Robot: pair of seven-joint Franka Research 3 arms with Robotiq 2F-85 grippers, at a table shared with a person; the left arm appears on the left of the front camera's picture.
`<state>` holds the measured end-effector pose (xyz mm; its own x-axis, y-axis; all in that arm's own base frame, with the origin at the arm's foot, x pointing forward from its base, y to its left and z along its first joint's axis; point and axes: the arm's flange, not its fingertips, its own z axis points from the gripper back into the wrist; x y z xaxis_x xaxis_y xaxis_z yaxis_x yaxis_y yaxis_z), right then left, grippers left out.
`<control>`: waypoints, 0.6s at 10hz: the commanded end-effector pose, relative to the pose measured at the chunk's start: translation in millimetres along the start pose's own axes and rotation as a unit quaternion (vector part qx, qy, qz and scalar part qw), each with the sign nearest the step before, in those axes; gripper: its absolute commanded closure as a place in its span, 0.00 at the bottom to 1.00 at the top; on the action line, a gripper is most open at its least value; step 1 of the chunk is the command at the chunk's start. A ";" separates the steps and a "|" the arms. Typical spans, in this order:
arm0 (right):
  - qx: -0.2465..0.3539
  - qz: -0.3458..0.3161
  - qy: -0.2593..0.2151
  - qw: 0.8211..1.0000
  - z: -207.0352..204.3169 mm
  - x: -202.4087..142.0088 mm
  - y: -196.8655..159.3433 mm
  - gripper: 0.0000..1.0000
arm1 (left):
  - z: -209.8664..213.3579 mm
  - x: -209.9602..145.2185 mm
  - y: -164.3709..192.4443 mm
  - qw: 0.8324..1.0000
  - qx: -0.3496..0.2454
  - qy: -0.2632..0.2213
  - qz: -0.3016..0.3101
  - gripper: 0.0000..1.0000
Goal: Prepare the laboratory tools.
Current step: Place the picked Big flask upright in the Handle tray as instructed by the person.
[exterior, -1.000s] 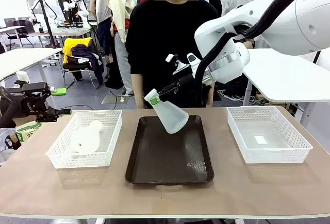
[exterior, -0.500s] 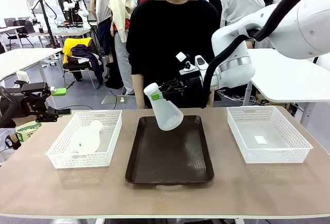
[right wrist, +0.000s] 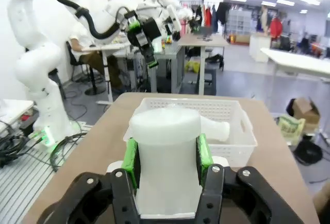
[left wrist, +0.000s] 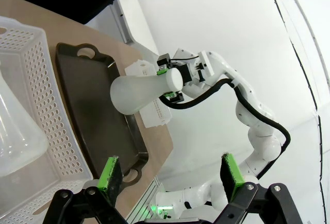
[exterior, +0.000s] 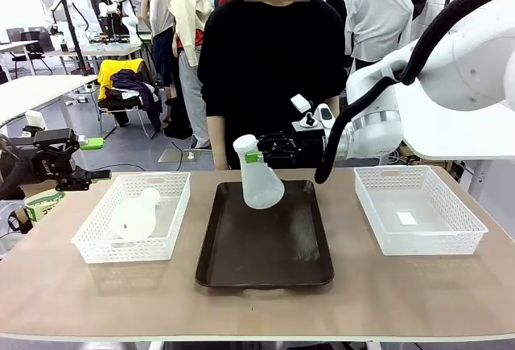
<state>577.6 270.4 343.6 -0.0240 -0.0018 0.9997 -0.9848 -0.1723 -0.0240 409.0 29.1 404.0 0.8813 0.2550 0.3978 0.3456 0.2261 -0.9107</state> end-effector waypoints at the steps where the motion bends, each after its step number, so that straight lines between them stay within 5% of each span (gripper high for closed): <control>1: -0.017 0.017 -0.044 0.999 -5.4 -12.5 -10.1 1.00 | -0.7 0.6 0.1 1.000 -0.013 -0.012 -0.004 0.00; 6: -0.042 -0.009 -0.071 0.997 -4.1 -40.7 -23.7 1.00 | -0.7 0.6 0.1 1.000 -0.013 -0.012 -0.004 0.00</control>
<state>593.6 274.1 305.3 0.0067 -0.1065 0.9943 -0.9955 -0.0943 -0.0034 409.0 29.1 404.0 0.8813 0.2550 0.3978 0.3456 0.2260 -0.9107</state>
